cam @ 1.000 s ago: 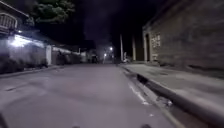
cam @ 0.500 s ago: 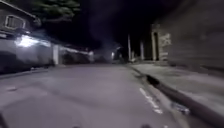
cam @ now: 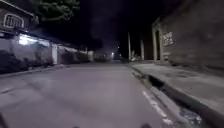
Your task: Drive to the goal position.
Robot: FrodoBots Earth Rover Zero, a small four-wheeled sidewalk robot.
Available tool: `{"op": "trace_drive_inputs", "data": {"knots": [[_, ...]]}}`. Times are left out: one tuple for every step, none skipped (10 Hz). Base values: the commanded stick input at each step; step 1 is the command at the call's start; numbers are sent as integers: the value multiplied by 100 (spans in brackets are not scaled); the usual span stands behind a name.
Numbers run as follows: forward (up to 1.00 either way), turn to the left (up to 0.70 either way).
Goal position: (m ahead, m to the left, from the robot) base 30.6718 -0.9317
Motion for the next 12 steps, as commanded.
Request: {"op": "trace_drive_inputs", "data": {"knots": [[50, 0], [50, 0], [50, 0], [50, 0], [50, 0], [50, 0], [50, 0], [50, 0], [50, 0], [50, 0], [50, 0], [50, 0]]}}
